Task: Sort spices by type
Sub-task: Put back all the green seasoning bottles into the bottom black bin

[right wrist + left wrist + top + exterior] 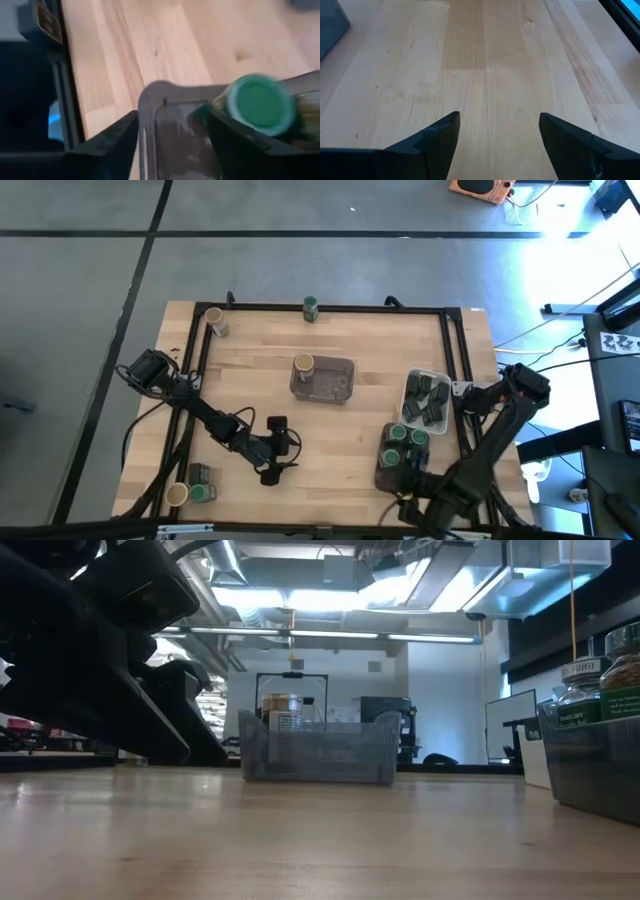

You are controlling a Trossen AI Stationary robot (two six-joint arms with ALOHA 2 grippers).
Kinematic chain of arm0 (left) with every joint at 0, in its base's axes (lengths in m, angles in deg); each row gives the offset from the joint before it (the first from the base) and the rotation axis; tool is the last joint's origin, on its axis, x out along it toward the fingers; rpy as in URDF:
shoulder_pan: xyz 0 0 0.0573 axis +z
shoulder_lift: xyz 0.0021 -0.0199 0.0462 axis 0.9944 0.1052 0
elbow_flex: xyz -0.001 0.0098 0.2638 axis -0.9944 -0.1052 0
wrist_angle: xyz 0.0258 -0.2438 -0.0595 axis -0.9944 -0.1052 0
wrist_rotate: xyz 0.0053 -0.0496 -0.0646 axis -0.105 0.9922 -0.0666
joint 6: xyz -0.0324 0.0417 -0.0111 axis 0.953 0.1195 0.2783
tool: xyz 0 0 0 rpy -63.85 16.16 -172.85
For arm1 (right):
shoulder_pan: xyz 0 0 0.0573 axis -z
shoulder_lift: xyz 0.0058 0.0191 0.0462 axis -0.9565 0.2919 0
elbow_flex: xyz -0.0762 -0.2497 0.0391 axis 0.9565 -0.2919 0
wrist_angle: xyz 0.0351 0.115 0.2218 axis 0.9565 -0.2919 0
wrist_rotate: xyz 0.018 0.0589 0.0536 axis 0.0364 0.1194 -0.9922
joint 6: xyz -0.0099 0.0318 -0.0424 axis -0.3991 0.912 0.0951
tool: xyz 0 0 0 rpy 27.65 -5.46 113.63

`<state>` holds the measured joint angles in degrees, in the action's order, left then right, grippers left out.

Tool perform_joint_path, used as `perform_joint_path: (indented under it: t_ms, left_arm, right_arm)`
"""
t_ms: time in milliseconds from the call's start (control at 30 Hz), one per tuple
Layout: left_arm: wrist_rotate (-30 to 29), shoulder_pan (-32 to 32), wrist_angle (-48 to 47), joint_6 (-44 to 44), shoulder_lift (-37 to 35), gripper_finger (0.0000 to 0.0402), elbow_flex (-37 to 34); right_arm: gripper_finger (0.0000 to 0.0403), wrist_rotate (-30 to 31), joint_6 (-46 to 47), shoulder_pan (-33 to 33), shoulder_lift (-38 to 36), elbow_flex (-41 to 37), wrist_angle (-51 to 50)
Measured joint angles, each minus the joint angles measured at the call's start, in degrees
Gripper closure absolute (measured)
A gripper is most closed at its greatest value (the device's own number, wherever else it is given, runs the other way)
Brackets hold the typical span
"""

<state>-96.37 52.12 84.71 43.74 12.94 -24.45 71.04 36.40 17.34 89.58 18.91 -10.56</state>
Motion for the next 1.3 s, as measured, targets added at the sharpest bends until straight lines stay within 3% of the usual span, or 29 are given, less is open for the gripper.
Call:
perform_joint_path:
  t_ms: [100, 200, 467, 800, 1100, 1300]
  left_arm:
    - [0.0, 0.0, 0.0, -0.18, 0.0, 0.0133, 0.0]
    - [0.0, 0.01, -0.01, -0.24, 0.0, 0.0133, 0.0]
    - [0.0, 0.02, -0.02, -0.28, 0.0, 0.0133, -0.02]
    - [0.0, 0.02, -0.02, -0.28, 0.0, 0.0133, -0.02]
    - [0.01, 0.02, -0.02, -0.28, 0.0, 0.0133, -0.02]
    - [0.02, 0.01, -0.02, -0.34, 0.0, 0.0133, -0.02]
  right_arm:
    - [0.0199, -5.22, -1.68, 2.07, 1.63, -1.31, 1.52]
    - [0.0236, -6.7, -2.07, 3.41, 2.93, -2.14, 1.6]
    - [0.0299, -0.69, -4.72, 3.71, 4.74, -2.23, 0.97]
    - [0.0311, 4.36, -4.6, 5.28, 5.15, -2.23, -0.16]
    - [0.0311, 4.51, -4.33, 7.51, 5.41, -2.21, -0.18]
    - [0.0311, 1.5, -7.1, 7.34, 5.41, 3.76, -2.54]
